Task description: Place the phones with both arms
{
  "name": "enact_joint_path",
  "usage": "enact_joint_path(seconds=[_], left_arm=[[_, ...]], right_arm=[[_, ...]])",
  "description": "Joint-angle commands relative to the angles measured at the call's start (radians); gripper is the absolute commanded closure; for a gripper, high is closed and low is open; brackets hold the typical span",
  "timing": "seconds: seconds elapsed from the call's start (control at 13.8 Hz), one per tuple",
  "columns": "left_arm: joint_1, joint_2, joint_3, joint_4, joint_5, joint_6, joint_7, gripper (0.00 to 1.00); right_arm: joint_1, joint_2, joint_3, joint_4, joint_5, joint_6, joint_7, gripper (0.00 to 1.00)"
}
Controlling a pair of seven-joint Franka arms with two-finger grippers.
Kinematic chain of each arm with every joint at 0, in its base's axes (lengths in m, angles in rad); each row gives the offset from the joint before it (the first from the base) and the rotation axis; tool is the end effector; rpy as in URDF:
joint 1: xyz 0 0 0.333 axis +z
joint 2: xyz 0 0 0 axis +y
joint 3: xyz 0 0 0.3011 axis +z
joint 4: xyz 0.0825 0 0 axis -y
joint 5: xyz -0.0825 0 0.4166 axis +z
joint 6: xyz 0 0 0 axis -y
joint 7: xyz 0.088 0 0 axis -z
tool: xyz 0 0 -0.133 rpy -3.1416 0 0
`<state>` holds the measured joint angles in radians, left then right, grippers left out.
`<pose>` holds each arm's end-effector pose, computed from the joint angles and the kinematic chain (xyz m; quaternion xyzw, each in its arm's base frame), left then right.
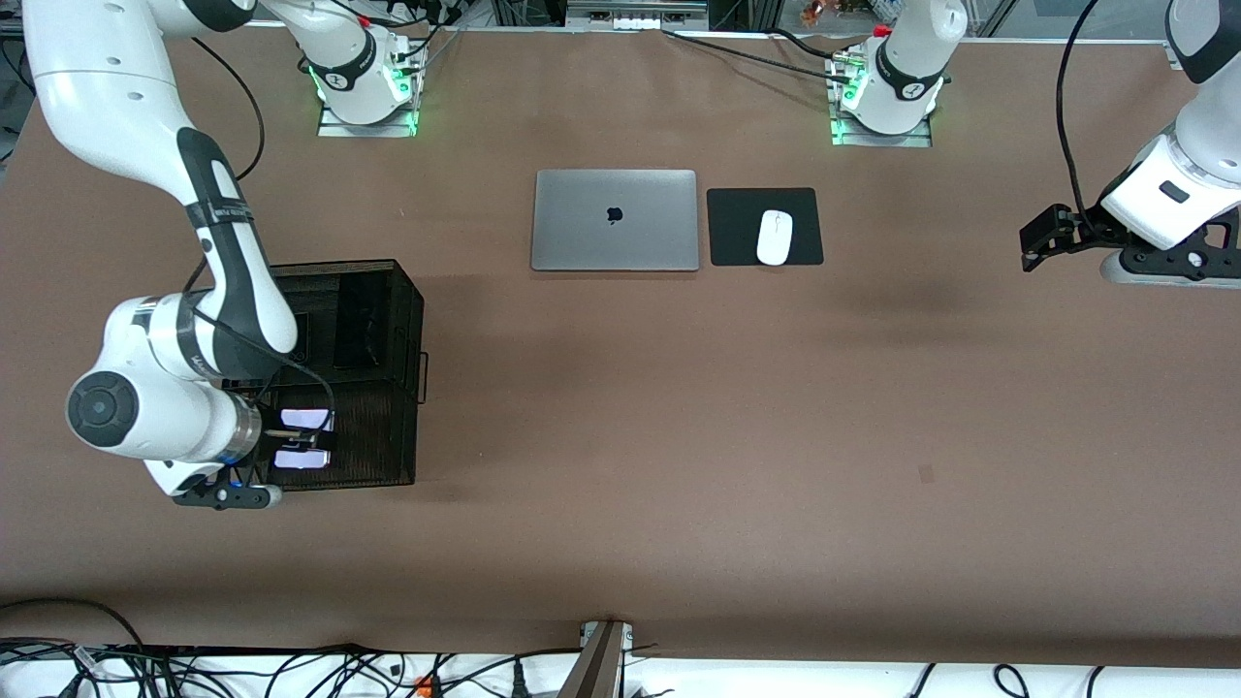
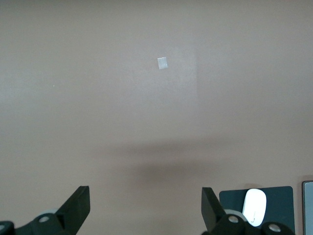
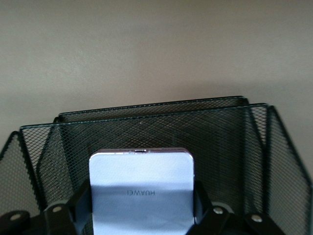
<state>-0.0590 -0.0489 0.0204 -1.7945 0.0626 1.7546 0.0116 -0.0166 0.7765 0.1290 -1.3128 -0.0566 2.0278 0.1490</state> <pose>0.5814 -0.0151 0.5146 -0.9991 0.0307 -0.0049 0.0302 0.7502 0.0625 0.2203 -0.9992 0.0221 0.0301 0.0168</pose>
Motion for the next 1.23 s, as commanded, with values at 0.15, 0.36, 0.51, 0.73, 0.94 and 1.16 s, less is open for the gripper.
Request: enact_joint_path(seconds=[0.15,0.36,0.51,0.73,0.94,1.16], left_arm=[[-0.005,0.004,0.003,0.017,-0.021,-0.01,-0.001,0.0],[-0.005,0.004,-0.005,0.015,-0.021,-0.01,-0.001,0.0],[-0.005,0.004,-0.005,0.015,-0.021,-0.01,-0.001,0.0],[-0.005,0.004,-0.007,0.015,-0.021,-0.01,-0.001,0.0],[-0.005,0.004,-0.007,0.015,-0.021,-0.01,-0.001,0.0],[-0.005,0.003,-0.007,0.015,-0.021,-0.01,0.001,0.0]], right_arm=[[-0.008,0.003,0.008,-0.029,0.014,0.038,0.034,0.0],[-0.011,-0.049,0.006,-0.003,0.012,0.005,0.021,0.0],[-0.011,-0.12,0.005,-0.003,0.012,-0.038,0.021,0.0],[-0.008,-0.27,0.006,-0.015,0.009,-0.206,0.029,0.0],[-0.008,-0.445,-0.015,-0.077,0.004,-0.386,0.035,0.0],[-0.008,-0.653,-0.067,-0.271,0.004,-0.39,0.018,0.0]])
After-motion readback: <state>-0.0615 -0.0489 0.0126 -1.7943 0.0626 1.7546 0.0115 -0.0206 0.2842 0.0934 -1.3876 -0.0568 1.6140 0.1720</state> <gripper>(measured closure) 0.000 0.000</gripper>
